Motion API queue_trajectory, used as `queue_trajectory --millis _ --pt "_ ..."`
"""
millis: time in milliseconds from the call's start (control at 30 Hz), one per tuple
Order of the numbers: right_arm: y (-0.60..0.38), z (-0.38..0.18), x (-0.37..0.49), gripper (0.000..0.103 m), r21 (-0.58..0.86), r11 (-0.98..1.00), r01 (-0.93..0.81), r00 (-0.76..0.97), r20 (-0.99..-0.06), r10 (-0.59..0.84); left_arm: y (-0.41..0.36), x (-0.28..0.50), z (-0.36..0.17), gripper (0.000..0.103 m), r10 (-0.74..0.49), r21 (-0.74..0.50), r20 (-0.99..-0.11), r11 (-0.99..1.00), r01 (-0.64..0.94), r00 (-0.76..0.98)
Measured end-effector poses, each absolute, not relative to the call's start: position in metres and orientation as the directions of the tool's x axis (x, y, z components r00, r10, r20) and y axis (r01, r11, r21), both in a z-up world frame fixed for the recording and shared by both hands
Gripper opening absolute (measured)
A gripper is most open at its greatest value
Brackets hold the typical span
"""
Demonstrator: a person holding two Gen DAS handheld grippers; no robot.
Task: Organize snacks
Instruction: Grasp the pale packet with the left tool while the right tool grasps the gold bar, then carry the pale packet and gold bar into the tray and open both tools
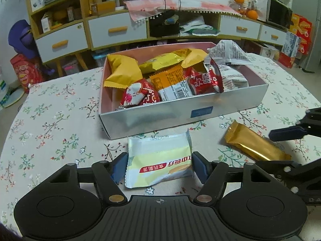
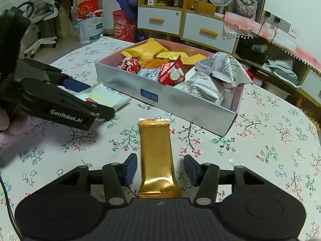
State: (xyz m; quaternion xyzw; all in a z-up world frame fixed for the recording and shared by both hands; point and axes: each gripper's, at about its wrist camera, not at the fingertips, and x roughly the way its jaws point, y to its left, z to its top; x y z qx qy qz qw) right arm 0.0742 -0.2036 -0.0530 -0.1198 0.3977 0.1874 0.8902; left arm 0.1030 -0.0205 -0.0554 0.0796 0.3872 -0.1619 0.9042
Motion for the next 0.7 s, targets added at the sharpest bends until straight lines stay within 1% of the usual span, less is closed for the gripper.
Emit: queue_trajectory --millis 133,167,233,533,700 --pt "-0.2 -0.052 0.076 0.013 -0.058 0.901 -0.43 0.61 -0.754 0.243 -0.018 0.098 -0.055 0.067 -0.239 0.012 -0.73 0.932 0.362 0.64" --pt "-0.199 -0.052 0.076 0.007 -0.049 0.901 -0.432 0.606 -0.755 0.249 -0.018 0.097 -0.054 0.067 -0.241 0.01 -0.731 0.931 0.364 0.638" --pt "-0.197 -0.052 0.077 0.0 -0.034 0.9 -0.434 0.601 -0.755 0.261 -0.016 0.096 -0.053 0.067 -0.246 0.004 -0.733 0.931 0.365 0.635" --pt "-0.189 -0.045 0.08 0.0 -0.022 0.908 -0.417 0.602 -0.756 0.258 -0.008 0.092 -0.038 0.067 -0.273 -0.031 -0.719 0.931 0.364 0.638" --pt "-0.184 -0.032 0.081 0.0 -0.013 0.916 -0.401 0.619 -0.741 0.261 -0.001 0.094 -0.024 0.067 -0.29 -0.056 -0.7 0.933 0.355 0.652"
